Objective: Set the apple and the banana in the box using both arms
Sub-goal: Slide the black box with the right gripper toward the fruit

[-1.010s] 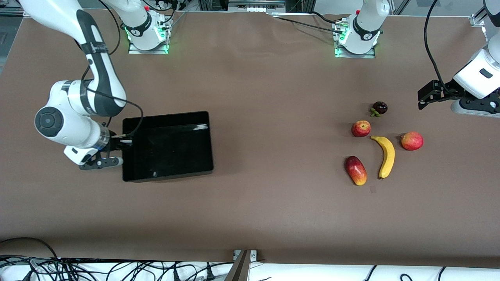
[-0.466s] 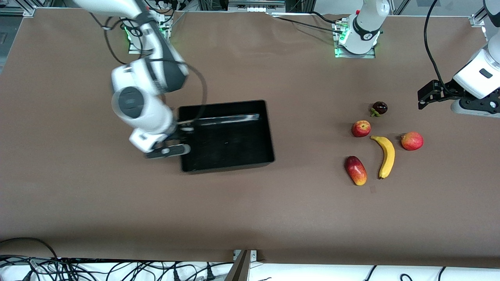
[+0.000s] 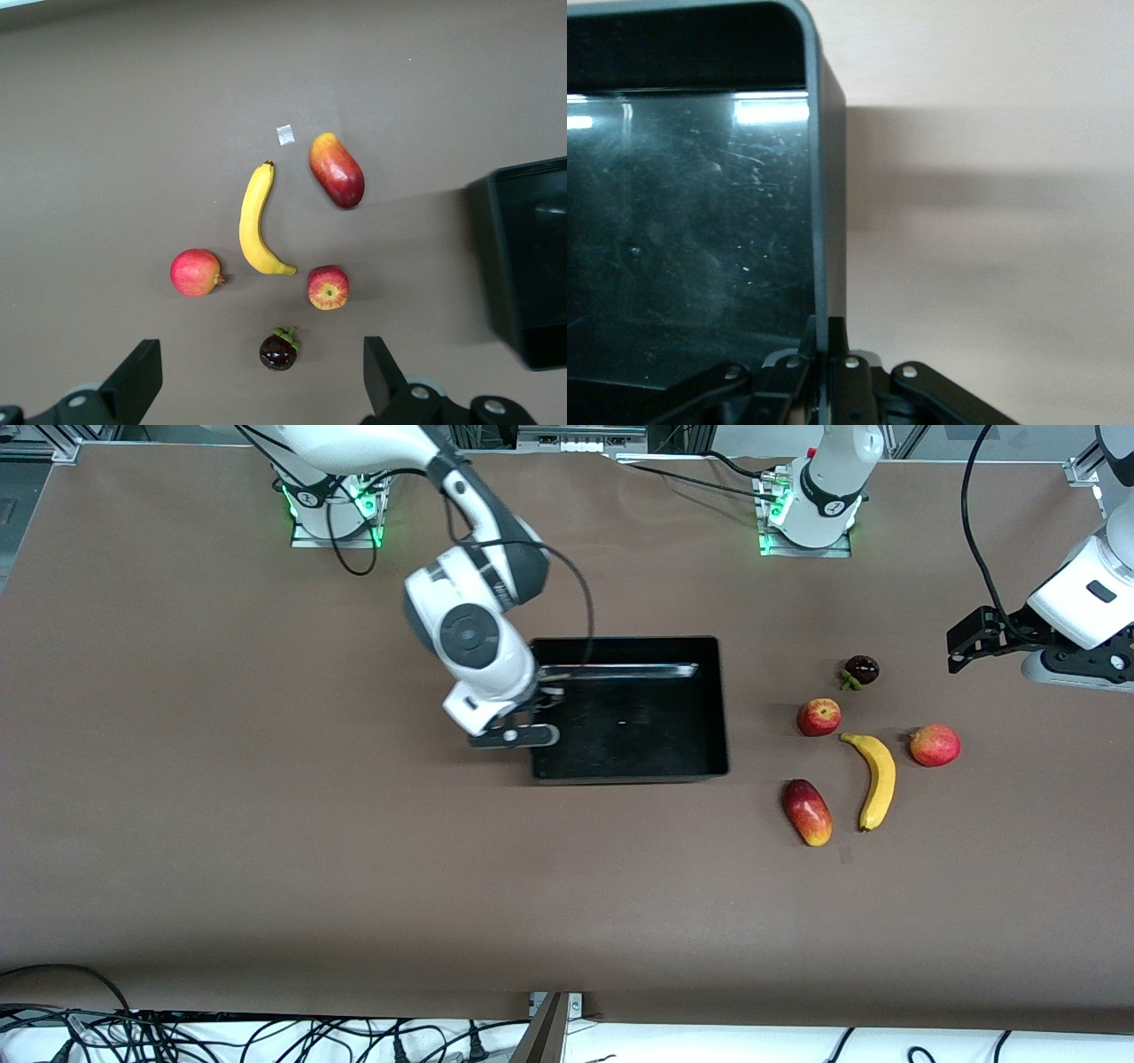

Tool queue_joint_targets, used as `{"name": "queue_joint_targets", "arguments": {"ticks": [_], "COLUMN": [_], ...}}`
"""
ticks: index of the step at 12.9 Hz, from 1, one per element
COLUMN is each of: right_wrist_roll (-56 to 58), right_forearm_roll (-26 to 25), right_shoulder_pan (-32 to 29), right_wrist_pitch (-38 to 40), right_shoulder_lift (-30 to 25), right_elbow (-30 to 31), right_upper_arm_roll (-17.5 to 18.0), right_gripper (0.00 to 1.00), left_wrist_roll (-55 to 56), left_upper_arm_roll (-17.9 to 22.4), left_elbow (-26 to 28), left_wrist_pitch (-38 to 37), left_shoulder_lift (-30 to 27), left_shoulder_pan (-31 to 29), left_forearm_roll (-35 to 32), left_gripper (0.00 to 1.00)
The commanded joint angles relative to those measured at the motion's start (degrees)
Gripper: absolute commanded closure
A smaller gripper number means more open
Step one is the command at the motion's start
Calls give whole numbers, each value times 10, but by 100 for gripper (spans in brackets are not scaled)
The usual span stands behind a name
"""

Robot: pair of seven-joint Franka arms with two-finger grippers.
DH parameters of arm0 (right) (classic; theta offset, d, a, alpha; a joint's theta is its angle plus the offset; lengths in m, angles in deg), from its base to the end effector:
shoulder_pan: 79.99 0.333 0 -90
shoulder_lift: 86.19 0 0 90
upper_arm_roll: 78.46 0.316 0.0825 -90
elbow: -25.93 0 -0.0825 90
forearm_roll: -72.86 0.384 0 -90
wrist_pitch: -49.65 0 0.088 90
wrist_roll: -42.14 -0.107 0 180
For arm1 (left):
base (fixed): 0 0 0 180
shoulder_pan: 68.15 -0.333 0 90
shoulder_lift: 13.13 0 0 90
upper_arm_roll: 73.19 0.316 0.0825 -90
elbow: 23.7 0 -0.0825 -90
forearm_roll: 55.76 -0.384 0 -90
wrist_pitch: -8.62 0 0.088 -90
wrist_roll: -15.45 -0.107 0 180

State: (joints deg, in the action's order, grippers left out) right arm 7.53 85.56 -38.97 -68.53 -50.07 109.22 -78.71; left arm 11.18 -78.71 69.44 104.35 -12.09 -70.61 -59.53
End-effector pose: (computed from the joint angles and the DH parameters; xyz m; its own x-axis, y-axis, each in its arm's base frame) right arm 0.5330 0.4756 0.3152 0.9911 0.0105 -0.1331 -0.0080 -0.9904 -0.1378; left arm 0.5676 -0.0234 0.5974 0.9908 -0.1339 0.0221 -0.1322 -0.9890 -0.0657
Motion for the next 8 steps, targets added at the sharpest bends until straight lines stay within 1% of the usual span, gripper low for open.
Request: {"name": "queue_joint_targets", "arguments": {"ticks": [1, 5, 8], "right_wrist_roll": [-61, -91, -91], "right_forearm_roll": [15, 11, 4], "right_shoulder_pan": [51, 89, 95], "right_wrist_pitch": [-61, -135, -159], "right_shoulder_lift": [30, 68, 89], "right_elbow": [-28, -28, -28], "right_upper_arm_roll": [-1, -3, -4], "right_gripper": [100, 100, 100], "left_wrist_roll": [2, 2, 2], "left_upper_arm_roll": [-2, -2, -2], "left_elbow": [2, 2, 2], "left_wrist_pitch": [-7, -7, -7], "left_shoulder_lift": [-10, -10, -10], "left_shoulder_pan": [1, 1, 1], "left_forearm_roll": [-13, -14, -14], "left_gripper": [0, 0, 0]}}
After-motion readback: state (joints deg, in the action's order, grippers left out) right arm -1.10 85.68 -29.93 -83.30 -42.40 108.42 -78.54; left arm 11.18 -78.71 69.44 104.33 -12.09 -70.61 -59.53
